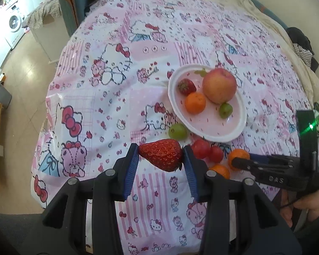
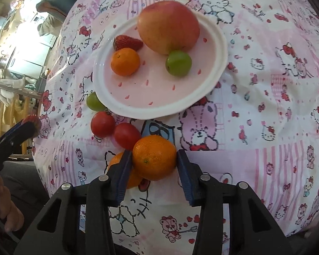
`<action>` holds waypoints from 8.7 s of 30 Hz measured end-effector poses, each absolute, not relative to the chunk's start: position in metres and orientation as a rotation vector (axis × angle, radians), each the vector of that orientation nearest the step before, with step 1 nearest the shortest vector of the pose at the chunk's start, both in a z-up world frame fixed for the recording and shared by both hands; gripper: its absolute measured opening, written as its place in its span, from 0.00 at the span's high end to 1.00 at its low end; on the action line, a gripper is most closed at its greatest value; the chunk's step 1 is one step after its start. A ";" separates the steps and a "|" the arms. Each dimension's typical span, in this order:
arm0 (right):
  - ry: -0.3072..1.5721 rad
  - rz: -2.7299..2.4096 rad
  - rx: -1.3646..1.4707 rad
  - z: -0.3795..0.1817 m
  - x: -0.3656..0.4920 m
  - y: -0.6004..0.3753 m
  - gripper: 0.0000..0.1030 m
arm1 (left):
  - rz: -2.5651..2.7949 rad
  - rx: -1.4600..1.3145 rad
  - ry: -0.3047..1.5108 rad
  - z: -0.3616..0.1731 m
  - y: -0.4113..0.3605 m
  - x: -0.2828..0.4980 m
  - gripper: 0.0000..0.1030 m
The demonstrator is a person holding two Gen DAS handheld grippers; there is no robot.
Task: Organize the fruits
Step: 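Carry the strawberry and the orange over the white plate with both grippers, then lower the strawberry and orange onto the plate and open both grippers, then lift both open grippers away from the plate toward the loose fruit, then grasp a mandarin orange with the right gripper while the left gripper grasps the green fruit, then carry the orange and green fruit over the plate with both grippers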
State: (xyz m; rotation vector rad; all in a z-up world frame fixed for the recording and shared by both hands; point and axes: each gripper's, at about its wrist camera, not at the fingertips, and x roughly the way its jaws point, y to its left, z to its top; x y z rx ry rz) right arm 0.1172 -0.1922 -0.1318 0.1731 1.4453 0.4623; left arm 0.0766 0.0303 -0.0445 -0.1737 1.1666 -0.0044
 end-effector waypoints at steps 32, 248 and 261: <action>1.004 0.529 0.428 -0.028 0.101 -0.286 0.57 | 0.002 -0.097 0.991 -0.003 0.004 0.093 0.63; 1.189 0.435 0.158 -0.082 0.109 -0.220 0.55 | -0.029 -0.116 1.146 -0.081 0.018 0.102 0.76; 1.114 0.442 0.169 -0.061 0.123 -0.216 0.55 | -0.030 -0.134 1.068 -0.059 0.021 0.103 0.76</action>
